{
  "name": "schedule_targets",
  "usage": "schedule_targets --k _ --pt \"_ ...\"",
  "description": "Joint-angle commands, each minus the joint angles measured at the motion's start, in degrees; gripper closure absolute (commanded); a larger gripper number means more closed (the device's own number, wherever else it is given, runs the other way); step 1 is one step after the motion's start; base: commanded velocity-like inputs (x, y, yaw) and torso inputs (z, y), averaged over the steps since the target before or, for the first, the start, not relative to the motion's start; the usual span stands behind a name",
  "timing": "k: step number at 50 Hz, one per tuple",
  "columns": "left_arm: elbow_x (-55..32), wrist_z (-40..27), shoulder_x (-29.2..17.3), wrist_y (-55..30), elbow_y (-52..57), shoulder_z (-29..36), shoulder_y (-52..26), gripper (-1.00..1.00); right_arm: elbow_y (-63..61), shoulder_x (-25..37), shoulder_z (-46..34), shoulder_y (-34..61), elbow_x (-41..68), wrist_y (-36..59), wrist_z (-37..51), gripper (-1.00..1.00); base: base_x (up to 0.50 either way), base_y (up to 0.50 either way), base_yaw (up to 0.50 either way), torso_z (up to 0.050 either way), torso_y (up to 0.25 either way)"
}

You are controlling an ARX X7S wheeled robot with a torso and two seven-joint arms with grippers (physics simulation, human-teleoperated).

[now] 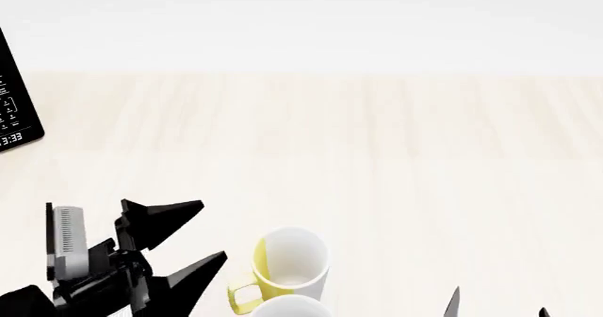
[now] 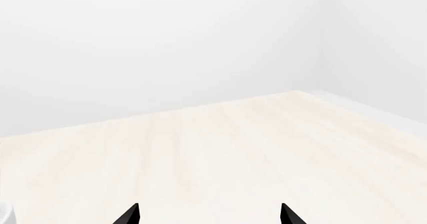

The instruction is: Put the yellow and white mug to the front of the white mug.

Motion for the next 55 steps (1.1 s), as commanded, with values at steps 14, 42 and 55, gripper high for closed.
schedule_targets --k 14,42,55 --pt "-4.9 -43.8 4.6 8.5 44.8 -7.3 26.5 -1.0 -1.1 0.3 -0.4 -0.5 0.1 -0.2 0.7 -1.0 0.0 0.0 0.0 0.0 0.0" --pt "3.4 -79.9 3.1 14.8 77.9 3.5 52.3 -1.0 -8.9 0.2 0.7 -4.8 -6.2 -8.0 4.4 -1.0 0.0 0.0 0.0 0.0 0.0" --pt "4.3 -83.3 0.9 15.4 86.2 4.7 56.2 -1.0 -15.7 1.1 3.6 -8.8 -5.3 -10.4 6.1 -1.0 0.0 0.0 0.0 0.0 0.0"
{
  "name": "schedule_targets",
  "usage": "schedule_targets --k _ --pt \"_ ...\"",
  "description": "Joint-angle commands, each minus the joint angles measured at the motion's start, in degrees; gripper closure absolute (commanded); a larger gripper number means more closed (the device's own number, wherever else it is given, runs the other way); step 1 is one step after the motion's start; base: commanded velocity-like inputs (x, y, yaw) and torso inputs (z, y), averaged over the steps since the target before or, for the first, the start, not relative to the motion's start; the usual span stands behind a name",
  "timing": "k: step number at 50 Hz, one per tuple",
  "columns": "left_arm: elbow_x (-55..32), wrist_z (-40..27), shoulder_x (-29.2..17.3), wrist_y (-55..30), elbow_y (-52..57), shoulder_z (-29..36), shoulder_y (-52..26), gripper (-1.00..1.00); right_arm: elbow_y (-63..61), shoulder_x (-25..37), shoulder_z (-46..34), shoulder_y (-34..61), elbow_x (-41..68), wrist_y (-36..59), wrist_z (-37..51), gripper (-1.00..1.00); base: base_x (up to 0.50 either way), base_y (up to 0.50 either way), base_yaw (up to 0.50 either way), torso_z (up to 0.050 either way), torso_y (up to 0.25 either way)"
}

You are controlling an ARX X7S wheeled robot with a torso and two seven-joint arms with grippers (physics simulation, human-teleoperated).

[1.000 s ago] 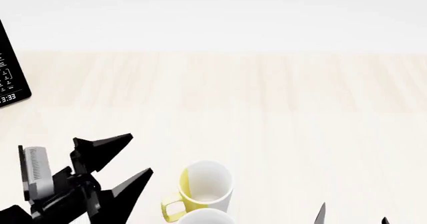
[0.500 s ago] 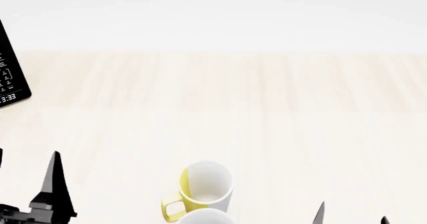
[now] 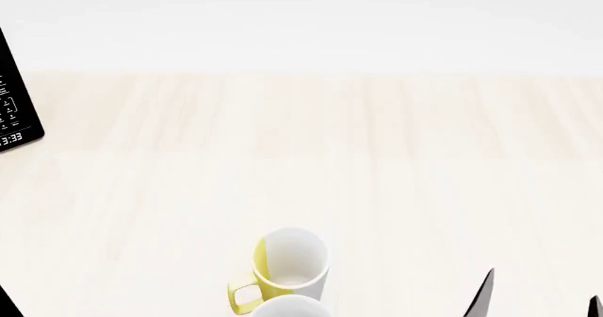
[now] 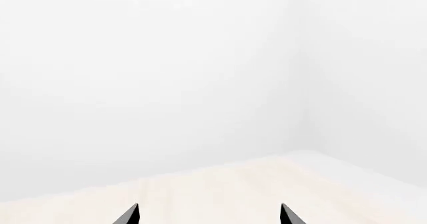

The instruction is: Put the yellow and white mug to the front of the white mug.

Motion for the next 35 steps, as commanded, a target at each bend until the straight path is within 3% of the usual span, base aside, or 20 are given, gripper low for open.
schedule_targets --k 1,12,35 --pt "1.1 -4.9 -1.6 0.3 8.0 1.2 4.3 -1.0 -4.5 0.6 1.9 -2.8 -0.2 -2.3 1.4 -1.0 0.0 0.0 0.0 0.0 0.0" --pt "1.7 -6.5 -2.9 -1.1 10.4 1.7 4.8 -1.0 -5.5 1.3 2.7 -4.0 1.3 -4.4 0.5 -1.0 0.0 0.0 0.0 0.0 0.0" --pt "2.5 -11.9 -4.2 -7.6 10.8 0.6 2.8 -1.0 -5.4 2.4 0.1 -6.2 -7.0 -12.4 -2.4 -1.0 0.0 0.0 0.0 0.0 0.0"
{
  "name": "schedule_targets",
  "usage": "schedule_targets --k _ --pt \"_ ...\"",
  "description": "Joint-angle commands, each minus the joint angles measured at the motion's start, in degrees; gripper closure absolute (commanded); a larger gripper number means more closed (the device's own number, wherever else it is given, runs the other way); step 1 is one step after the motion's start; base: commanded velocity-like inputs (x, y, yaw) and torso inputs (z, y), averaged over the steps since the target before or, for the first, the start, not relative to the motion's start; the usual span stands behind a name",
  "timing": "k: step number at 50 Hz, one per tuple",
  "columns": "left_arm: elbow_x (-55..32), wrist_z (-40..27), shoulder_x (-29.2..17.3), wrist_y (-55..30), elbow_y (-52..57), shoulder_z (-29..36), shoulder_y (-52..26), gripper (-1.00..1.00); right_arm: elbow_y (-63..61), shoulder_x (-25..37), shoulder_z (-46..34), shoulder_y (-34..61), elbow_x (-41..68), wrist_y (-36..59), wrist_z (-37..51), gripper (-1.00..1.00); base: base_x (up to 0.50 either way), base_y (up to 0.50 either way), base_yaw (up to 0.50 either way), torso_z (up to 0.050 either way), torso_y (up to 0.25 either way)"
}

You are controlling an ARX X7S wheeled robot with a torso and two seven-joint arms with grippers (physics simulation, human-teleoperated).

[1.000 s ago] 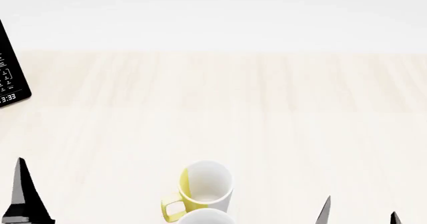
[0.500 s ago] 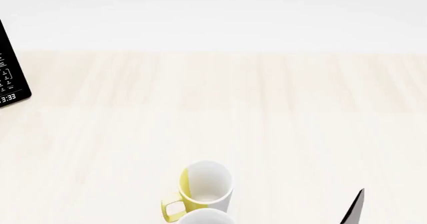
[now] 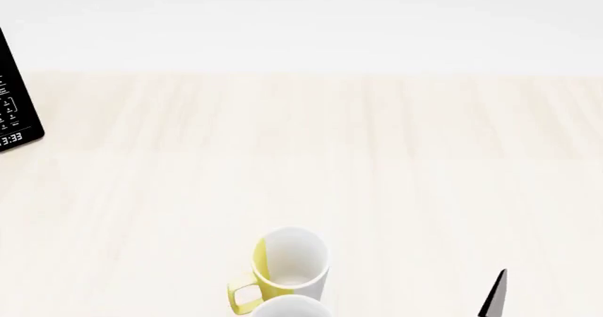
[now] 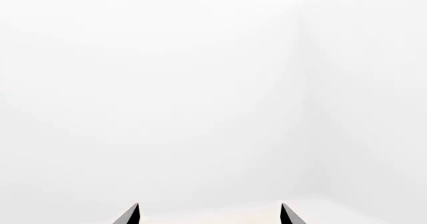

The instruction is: Put the yellow and white mug to the front of the white mug.

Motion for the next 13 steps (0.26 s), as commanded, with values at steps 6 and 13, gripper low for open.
schedule_targets --k 6,13 --pt "0.6 -4.2 -0.3 -3.9 0.3 -0.5 -1.2 -1.0 0.0 0.6 -1.2 -1.9 -5.0 -7.1 -1.9 -1.0 0.0 0.0 0.0 0.0 0.0" --pt "0.3 -4.8 -0.8 -4.2 0.2 -0.2 -1.4 -1.0 0.5 0.7 -1.6 -1.8 -5.4 -7.7 -2.1 -1.0 0.0 0.0 0.0 0.0 0.0"
